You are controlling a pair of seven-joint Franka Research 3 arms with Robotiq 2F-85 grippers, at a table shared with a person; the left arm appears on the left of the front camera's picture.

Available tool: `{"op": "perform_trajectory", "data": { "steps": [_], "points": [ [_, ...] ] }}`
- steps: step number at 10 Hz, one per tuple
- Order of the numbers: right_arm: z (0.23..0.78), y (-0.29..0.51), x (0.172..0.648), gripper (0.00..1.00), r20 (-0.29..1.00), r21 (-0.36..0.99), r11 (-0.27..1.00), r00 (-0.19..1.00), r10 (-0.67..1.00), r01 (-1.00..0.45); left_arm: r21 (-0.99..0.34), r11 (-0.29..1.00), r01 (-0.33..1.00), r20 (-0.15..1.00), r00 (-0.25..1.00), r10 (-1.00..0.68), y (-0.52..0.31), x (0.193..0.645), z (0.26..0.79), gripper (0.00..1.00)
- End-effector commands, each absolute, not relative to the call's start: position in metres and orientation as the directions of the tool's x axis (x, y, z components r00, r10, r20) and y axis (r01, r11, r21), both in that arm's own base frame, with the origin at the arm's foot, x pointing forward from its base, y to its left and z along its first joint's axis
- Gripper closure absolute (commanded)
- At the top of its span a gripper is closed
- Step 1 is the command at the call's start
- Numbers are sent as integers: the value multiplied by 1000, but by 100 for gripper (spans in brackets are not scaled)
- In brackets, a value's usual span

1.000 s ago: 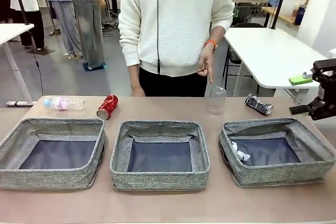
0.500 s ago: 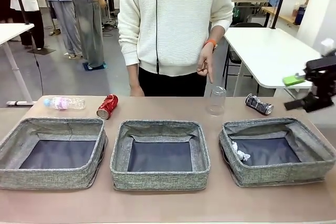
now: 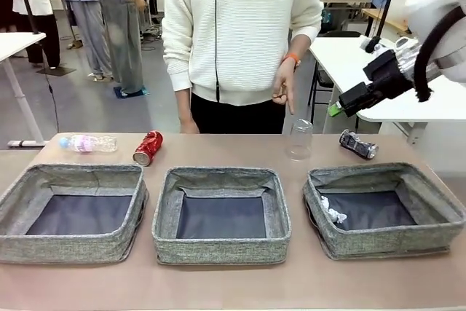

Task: Sort the waste into the appropriate baskets.
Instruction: Pick up the waste item pointed out by the person.

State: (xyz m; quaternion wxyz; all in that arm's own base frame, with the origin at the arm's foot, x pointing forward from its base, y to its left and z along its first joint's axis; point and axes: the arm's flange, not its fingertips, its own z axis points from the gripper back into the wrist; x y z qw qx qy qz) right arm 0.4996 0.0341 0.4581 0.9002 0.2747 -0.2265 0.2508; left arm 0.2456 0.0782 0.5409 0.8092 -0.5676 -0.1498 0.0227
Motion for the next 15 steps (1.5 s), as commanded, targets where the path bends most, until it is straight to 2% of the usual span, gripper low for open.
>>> {"op": "perform_trajectory", "data": {
  "steps": [1, 2, 3, 4, 5, 6, 7, 8, 9, 10, 11, 14, 15],
  "points": [
    [468, 29, 467, 0, 477, 525, 661, 828, 294, -537, -926, 342, 159, 238, 950, 202, 78, 245, 543, 0],
    [458, 34, 500, 0, 546, 381, 723, 772, 327, -576, -926, 342, 159, 238, 950, 202, 78, 245, 543, 0],
    [443, 23, 519, 0, 554, 384, 654, 729, 401, -652, -926, 342, 159, 238, 950, 202, 78, 245, 543, 0],
    [427, -1, 555, 0, 644, 328, 653, 667, 375, -683, -926, 342, 159, 238, 950, 202, 78, 245, 543, 0],
    [407, -14, 581, 0, 682, 281, 581, 585, 439, -764, -926, 342, 159, 238, 950, 202, 78, 245, 543, 0],
    [387, -20, 600, 0, 743, 313, 427, 499, 447, -849, -926, 342, 159, 238, 950, 202, 78, 245, 543, 0],
    [370, -25, 617, 0, 794, 310, 324, 430, 429, -894, -926, 342, 159, 238, 950, 202, 78, 245, 543, 0],
    [362, -23, 628, 0, 772, 424, 333, 528, 355, -843, -926, 342, 159, 238, 950, 202, 78, 245, 543, 0],
    [382, -18, 594, 0, 727, 277, 499, 518, 451, -821, -926, 342, 159, 238, 950, 202, 78, 245, 543, 0],
    [363, -20, 612, 0, 770, 313, 420, 486, 413, -852, -926, 342, 159, 238, 950, 202, 78, 245, 543, 0],
    [345, -18, 624, 0, 754, 234, 386, 417, 508, -892, -926, 342, 159, 238, 950, 202, 78, 245, 543, 0],
    [301, -7, 642, 0, 803, 103, 232, 219, 554, -967, -926, 342, 159, 238, 950, 202, 78, 245, 543, 0],
    [294, -3, 641, 0, 794, 137, 173, 213, 570, -975, -926, 342, 159, 238, 950, 202, 78, 245, 543, 0]
  ]
}}
